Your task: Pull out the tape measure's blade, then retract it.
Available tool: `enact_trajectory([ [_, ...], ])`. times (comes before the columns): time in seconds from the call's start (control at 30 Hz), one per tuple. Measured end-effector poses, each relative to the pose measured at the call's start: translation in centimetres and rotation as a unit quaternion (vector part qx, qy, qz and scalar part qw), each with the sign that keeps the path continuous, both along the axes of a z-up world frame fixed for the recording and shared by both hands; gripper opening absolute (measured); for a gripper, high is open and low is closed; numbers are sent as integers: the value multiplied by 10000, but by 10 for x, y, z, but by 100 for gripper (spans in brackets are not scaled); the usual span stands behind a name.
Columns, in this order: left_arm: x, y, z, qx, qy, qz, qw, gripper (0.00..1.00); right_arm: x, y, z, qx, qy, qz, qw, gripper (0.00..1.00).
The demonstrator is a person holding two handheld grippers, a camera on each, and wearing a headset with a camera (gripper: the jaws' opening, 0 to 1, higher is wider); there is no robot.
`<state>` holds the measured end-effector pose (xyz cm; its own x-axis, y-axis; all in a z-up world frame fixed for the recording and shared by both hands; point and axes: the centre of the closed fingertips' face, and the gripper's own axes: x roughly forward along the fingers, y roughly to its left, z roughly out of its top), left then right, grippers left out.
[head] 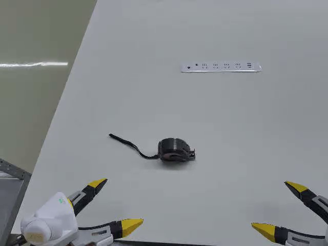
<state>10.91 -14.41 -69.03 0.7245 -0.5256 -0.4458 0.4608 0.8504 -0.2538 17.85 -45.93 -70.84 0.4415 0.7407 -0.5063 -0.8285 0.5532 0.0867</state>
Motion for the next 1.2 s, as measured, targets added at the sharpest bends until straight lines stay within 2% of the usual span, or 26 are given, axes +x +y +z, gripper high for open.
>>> enact_trajectory([
  [0.67,-2,0,-3,44,24,-25,10000,88,-1,0,0,10,-2,-3,10000,84],
  [0.83,1,1,-3,103,20,-84,9999,87,-2,7,6,237,-116,136,9996,79],
  [1.0,4,-1,-3,164,28,-229,9996,86,-1,10,4,234,-90,189,9995,78],
  [1.03,6,-1,-2,188,13,-272,9995,86,0,10,3,178,-116,220,9995,77],
  [1.2,12,-3,1,218,-47,-404,9989,86,2,13,4,238,-115,286,9992,76],
])
